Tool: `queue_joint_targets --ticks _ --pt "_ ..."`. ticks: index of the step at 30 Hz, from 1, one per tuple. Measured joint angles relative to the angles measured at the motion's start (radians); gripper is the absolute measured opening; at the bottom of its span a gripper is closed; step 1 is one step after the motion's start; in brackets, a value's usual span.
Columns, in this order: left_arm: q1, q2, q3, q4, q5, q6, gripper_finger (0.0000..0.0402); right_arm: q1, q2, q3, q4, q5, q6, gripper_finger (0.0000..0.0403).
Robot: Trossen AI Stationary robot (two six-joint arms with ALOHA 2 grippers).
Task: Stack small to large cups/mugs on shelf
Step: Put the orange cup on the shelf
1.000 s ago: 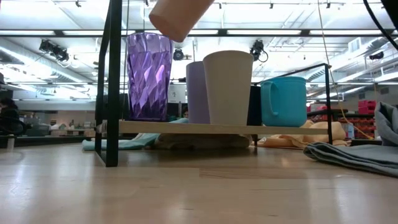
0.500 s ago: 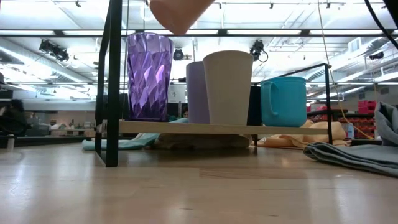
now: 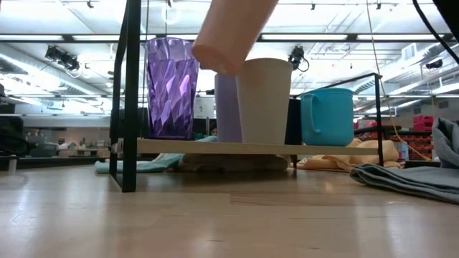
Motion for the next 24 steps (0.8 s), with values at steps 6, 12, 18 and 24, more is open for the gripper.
queue_joint_targets --ticks 6,12,18,24 --pt "0.0 0.0 0.0 0.0 0.0 -0.014 0.0085 0.0 0.003 0.0 -0.002 -0.01 -0.006 0.0" --pt "0.0 0.0 0.0 0.0 0.0 -0.013 0.0085 -0.008 0.004 0.0 0.05 -0.007 -0.017 0.0" --pt "0.0 0.0 0.0 0.0 0.0 -0.013 0.0081 -0.016 0.004 0.003 0.053 0.054 -0.003 0.0" --pt "0.0 0.0 0.0 0.0 0.0 -0.015 0.0089 -0.017 0.003 0.012 0.06 0.057 -0.003 0.0"
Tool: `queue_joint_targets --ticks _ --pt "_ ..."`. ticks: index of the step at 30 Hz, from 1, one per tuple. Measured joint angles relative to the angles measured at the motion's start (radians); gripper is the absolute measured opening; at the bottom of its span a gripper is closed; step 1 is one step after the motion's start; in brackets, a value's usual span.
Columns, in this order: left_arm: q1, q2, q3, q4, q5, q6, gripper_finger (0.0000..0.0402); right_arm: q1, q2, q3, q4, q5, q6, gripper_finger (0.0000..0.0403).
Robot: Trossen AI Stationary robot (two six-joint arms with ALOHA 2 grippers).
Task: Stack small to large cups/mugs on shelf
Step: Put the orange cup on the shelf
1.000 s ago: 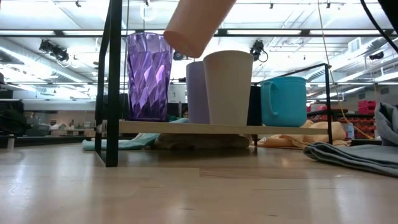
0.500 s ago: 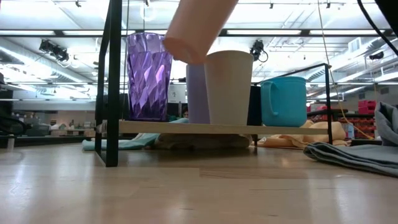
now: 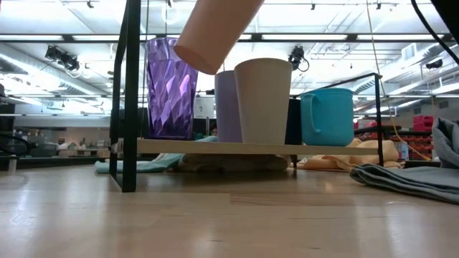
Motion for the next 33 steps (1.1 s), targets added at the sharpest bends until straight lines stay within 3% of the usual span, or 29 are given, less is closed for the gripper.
queue_joint_targets --ticks 3,9,14,18,23,29,33 --pt "0.0 0.0 0.0 0.0 0.0 -0.002 0.009 -0.004 0.0 0.0 0.002 0.019 0.08 0.0" --pt "0.0 0.0 0.0 0.0 0.0 0.0 0.0083 -0.011 -0.003 0.054 0.007 0.002 0.389 0.0" --pt "0.0 0.0 0.0 0.0 0.0 0.007 0.008 -0.007 -0.101 0.05 -0.008 -0.049 0.556 0.0" --pt "0.0 0.0 0.0 0.001 0.0 0.008 0.0084 -0.049 -0.224 0.05 -0.051 -0.026 0.688 0.0" --pt "0.0 0.0 0.0 0.0 0.0 0.006 0.0089 -0.24 -0.335 0.045 -0.223 -0.147 0.836 0.0" --pt "-0.003 0.0 0.0 0.001 0.007 -0.004 0.0084 -0.527 -0.376 0.021 -0.206 -0.441 0.866 0.0" --pt "-0.029 0.012 0.0 0.0 0.05 -0.029 0.0081 -0.666 -0.345 0.023 -0.207 -0.463 0.816 0.0"
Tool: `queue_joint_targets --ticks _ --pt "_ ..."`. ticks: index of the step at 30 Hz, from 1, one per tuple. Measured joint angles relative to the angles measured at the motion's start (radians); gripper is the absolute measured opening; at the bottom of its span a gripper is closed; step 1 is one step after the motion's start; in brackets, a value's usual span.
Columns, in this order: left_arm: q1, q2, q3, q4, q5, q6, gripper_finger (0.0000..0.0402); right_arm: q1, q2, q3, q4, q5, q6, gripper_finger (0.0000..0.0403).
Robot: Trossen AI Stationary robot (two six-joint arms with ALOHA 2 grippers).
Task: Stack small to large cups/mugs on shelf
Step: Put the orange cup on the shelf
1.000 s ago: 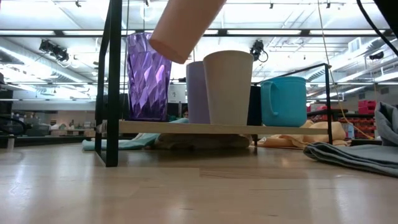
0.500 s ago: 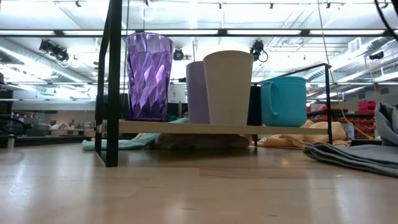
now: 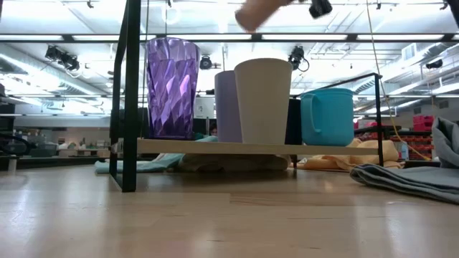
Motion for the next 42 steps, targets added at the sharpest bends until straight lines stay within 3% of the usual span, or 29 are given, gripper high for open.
queue_joint_targets --ticks 4,14,19,26,33,42 --pt "-0.064 0.024 0.0 -0.002 0.003 -0.006 0.0081 -0.07 0.049 0.001 -0.001 0.122 -0.069 0.0" --pt "-0.159 0.084 0.0 -0.008 -0.009 -0.024 0.0082 -0.074 0.176 0.0 -0.001 0.203 -0.131 0.0" --pt "-0.178 0.119 0.0 -0.01 -0.016 -0.081 0.0078 -0.07 0.161 0.0 -0.001 0.34 -0.184 0.0" --pt "-0.186 0.177 0.0 0.02 -0.026 -0.171 0.0093 -0.094 0.125 0.001 -0.001 0.355 -0.183 0.0" --pt "-0.191 0.246 0.0 0.118 -0.02 -0.375 0.0111 -0.063 0.128 0.001 -0.001 0.471 -0.209 0.0" --pt "-0.188 0.342 0.0 0.175 0.087 -0.503 0.013 -0.057 0.128 0.001 -0.001 0.474 -0.211 0.0"
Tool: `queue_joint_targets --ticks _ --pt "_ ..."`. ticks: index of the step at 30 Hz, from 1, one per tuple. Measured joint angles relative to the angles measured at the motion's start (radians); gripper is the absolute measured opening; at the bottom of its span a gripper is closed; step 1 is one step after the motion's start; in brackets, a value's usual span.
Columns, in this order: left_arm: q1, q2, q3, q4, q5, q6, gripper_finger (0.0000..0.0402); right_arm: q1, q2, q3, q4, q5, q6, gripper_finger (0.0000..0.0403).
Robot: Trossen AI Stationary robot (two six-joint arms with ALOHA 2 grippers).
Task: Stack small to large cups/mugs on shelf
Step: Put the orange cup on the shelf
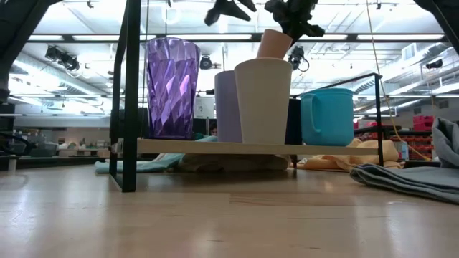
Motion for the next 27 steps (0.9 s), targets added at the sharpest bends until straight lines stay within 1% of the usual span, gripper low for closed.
queue_joint_targets --ticks 8,11,15,20,27 --pt "0.001 0.016 0.0 0.117 0.032 -0.005 0.0176 0.023 0.0 0.0 0.0 -0.002 -0.014 0.0" --pt "0.014 0.016 0.0 0.124 0.034 -0.029 0.0194 0.027 0.0 0.0 0.0 -0.003 -0.015 0.0" --pt "0.032 0.016 0.0 0.093 0.032 -0.048 0.0213 0.034 0.0 0.0 0.0 0.006 -0.016 0.0" --pt "0.044 0.015 0.0 0.092 0.03 -0.054 0.0219 0.047 0.0 0.0 0.0 0.004 -0.024 0.0" --pt "0.046 0.027 0.001 0.095 0.02 -0.059 0.0208 0.059 0.0 0.0 0.009 0.006 -0.026 0.0"
